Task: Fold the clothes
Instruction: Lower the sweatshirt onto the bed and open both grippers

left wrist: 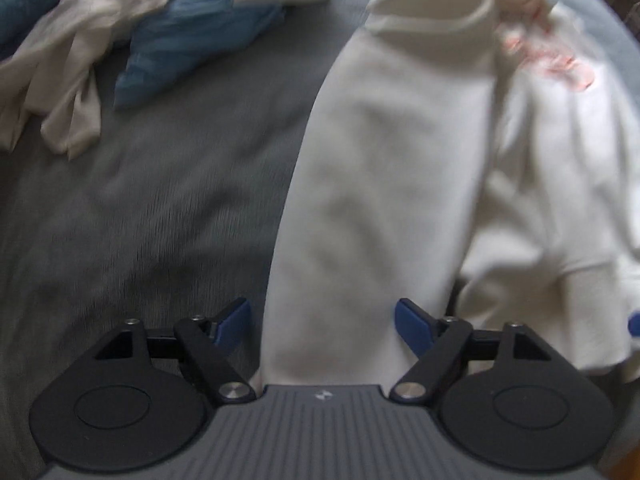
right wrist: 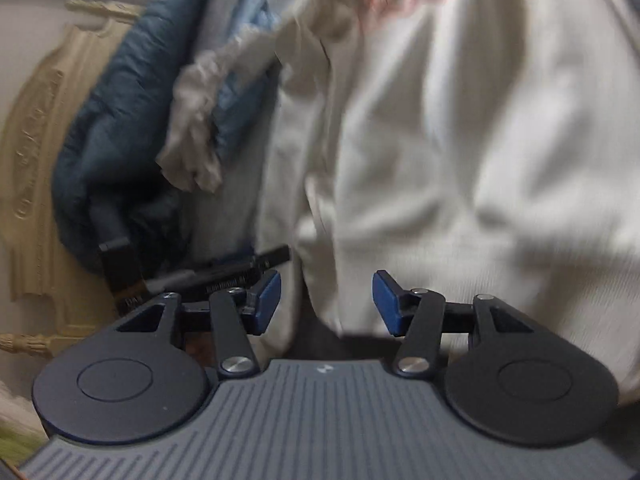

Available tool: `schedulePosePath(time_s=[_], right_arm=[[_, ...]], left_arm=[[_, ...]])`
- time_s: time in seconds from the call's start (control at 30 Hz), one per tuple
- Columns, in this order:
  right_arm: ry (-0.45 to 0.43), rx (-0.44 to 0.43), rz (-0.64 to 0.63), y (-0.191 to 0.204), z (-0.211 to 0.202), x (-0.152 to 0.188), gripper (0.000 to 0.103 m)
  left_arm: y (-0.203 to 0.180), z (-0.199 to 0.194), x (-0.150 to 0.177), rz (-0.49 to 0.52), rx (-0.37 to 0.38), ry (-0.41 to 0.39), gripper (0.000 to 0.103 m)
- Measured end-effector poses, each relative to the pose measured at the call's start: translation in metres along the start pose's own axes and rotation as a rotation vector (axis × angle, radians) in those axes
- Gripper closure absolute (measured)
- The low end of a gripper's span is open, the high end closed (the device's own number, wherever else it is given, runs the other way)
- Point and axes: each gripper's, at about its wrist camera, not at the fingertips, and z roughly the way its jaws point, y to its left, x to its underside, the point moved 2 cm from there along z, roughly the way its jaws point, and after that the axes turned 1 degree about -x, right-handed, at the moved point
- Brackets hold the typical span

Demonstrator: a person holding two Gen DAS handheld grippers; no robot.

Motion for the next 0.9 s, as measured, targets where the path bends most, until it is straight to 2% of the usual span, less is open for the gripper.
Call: schedulePosePath(time_s=[0.07,0.13,0.2,0.3,0.37,0.5,0.57,0.63,0.7,0.77,0.87,0.9], right_arm=[[-0.01,0.048,0.01,0.003,0.012,0.013,0.053],[-0.031,0.113,-0.009,0.009,0.019,0.017,0.053],[-0.052,0.156,-0.05,0.017,0.021,0.019,0.053],[-0.067,0.187,-0.095,0.028,0.021,0.016,0.054],[-0.078,0.194,-0.115,0.03,0.016,0.015,0.054],[-0.099,0.204,-0.127,0.027,0.005,0.015,0.054],[-0.107,0.209,-0.119,0.024,0.003,0.015,0.054],[-0.112,0.213,-0.111,0.021,0.004,0.016,0.054],[-0.117,0.216,-0.094,0.017,0.005,0.018,0.054],[-0.122,0.217,-0.074,0.012,0.002,0.022,0.054],[-0.127,0.207,-0.049,0.008,-0.003,0.027,0.054],[-0.128,0.205,-0.041,0.007,-0.005,0.029,0.054]], left_arm=[[0.004,-0.003,0.001,-0.05,0.016,-0.023,0.046],[0.009,-0.01,0.0,-0.087,0.022,-0.048,0.08],[0.016,-0.019,-0.003,-0.125,0.032,-0.071,0.093],[0.035,-0.043,-0.012,-0.174,0.011,-0.131,0.094],[0.054,-0.064,-0.02,-0.18,-0.046,-0.195,0.095],[0.106,-0.096,-0.05,-0.204,-0.217,-0.31,0.094],[0.13,-0.095,-0.069,-0.2,-0.313,-0.32,0.09],[0.148,-0.084,-0.087,-0.191,-0.357,-0.279,0.07],[0.157,-0.081,-0.095,-0.226,-0.349,-0.263,0.055],[0.157,-0.084,-0.091,-0.257,-0.306,-0.272,0.047],[0.138,-0.09,-0.073,-0.267,-0.22,-0.267,0.035],[0.127,-0.086,-0.065,-0.263,-0.159,-0.237,0.032]])
